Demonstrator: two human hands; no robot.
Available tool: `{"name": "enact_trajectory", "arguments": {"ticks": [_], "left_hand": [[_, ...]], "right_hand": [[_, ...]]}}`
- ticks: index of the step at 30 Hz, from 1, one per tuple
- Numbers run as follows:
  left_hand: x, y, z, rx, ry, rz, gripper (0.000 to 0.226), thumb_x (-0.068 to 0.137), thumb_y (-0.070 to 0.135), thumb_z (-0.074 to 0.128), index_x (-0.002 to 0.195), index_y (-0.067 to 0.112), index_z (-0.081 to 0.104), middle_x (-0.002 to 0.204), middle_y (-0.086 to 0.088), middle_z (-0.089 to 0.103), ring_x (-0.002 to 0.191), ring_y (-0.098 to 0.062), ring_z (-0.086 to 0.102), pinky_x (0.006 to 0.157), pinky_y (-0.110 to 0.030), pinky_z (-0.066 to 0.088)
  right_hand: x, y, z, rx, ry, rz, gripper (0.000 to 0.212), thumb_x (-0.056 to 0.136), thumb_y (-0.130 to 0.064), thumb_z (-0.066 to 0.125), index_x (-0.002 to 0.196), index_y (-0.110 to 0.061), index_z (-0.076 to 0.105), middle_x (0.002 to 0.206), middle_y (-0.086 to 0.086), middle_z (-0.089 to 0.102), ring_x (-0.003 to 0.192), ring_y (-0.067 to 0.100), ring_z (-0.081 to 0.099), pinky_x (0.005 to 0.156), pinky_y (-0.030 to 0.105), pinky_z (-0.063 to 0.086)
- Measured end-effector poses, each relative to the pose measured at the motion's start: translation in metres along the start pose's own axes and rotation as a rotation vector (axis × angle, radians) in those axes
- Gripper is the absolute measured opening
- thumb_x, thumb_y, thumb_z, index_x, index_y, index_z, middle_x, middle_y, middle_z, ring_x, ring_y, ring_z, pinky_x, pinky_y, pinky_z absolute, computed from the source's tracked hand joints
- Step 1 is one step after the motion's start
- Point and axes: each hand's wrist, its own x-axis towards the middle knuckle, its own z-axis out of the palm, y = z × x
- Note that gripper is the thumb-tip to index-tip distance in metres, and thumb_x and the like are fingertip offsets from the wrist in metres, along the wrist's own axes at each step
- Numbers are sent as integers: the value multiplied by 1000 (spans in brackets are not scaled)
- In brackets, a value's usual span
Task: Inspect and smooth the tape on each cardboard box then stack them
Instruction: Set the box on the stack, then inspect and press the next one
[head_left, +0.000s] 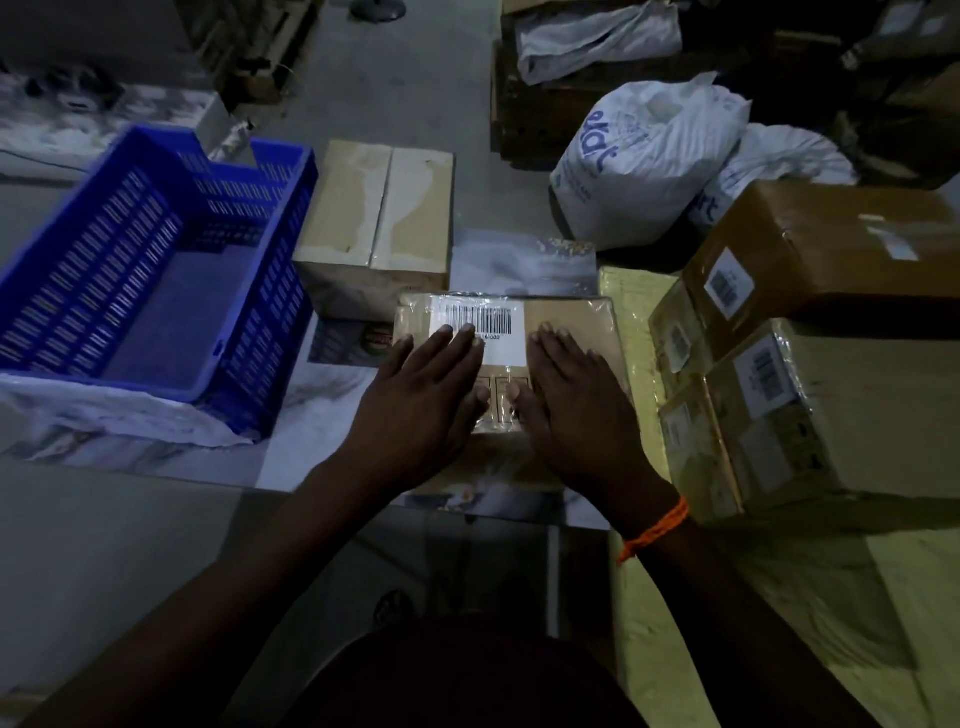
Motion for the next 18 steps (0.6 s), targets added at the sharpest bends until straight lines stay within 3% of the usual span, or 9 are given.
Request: {"name": "enact_trajectory", "arguments": {"ticks": [2, 7, 14, 18], "left_hand": [[-3, 1, -2, -3, -24, 9, 65, 106, 49, 23, 154, 10, 43, 163, -11, 34, 152, -28, 31, 120, -56, 29], [-23, 12, -10, 6, 15, 90, 64, 106, 49, 28, 150, 8, 48, 161, -13, 37, 150, -28, 35, 120, -58, 28], [-40, 9, 2, -25, -15, 137, 65, 107, 53, 24, 153, 13, 45, 161, -7, 38, 151, -23, 32, 121, -49, 31], [-32, 6, 0, -162, 8, 118, 58, 106, 51, 33, 149, 17, 52, 160, -2, 41, 151, -19, 32, 121, -47, 32]], "right_hand": [[-4, 3, -2, 18, -5, -37, 76, 101, -58, 19, 160, -11, 34, 167, 10, 30, 157, 23, 23, 125, 42, 14], [-31, 17, 2, -6, 99, -177, 63, 107, -50, 33, 145, -6, 56, 153, 14, 53, 146, 27, 45, 118, 51, 37], [-58, 24, 14, -11, 196, -195, 60, 109, -51, 30, 146, -12, 58, 156, 7, 50, 149, 23, 41, 121, 44, 26], [-47, 27, 10, 32, 205, -213, 59, 109, -50, 29, 138, -12, 64, 149, 8, 58, 143, 25, 49, 116, 51, 38]]}}
